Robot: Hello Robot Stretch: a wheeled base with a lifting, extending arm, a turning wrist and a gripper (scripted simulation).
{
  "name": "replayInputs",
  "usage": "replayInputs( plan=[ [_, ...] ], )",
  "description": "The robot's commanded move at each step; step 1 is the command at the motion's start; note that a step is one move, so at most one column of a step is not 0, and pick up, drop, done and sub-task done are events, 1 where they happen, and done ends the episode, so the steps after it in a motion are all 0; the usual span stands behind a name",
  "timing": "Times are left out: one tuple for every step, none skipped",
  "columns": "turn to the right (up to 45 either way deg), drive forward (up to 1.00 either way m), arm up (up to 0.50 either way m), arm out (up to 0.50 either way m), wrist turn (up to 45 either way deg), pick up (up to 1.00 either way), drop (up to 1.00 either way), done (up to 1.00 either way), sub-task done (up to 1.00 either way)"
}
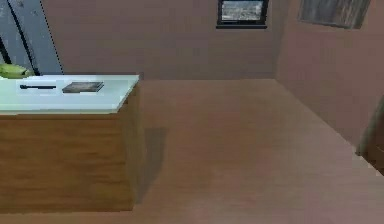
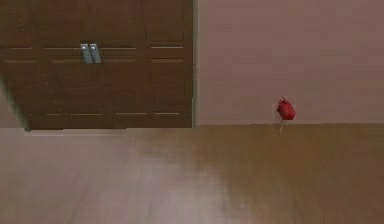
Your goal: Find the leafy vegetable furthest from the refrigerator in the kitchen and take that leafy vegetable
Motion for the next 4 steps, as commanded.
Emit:
replayInputs(
  plan=[
    [-45.0, 0.00, 0.00, 0.00, 0.0, 0.00, 0.00, 0.00, 0.00],
    [0.0, 0.95, 0.00, 0.00, 0.0, 0.00, 0.00, 0.00, 0.00],
    [-45.0, 0.00, 0.00, 0.00, 0.0, 0.00, 0.00, 0.00, 0.00],
    [-45.0, 0.00, 0.00, 0.00, 0.0, 0.00, 0.00, 0.00, 0.00]
  ],
)
